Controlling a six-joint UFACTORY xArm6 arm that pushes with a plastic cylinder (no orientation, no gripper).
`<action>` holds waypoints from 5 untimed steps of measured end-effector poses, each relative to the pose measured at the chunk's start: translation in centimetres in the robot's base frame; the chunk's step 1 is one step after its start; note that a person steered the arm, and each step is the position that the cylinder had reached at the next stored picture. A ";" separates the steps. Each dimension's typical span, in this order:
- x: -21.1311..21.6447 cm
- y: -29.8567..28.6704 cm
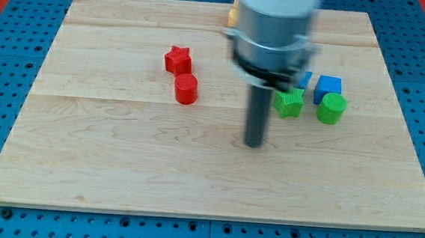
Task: Place the green blocks towards the centre of the board
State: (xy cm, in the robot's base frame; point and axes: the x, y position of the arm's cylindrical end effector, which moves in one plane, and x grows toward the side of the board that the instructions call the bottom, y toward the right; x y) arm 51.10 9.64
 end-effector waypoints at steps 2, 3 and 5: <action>-4.3 15.1; -7.0 8.4; -7.9 -0.6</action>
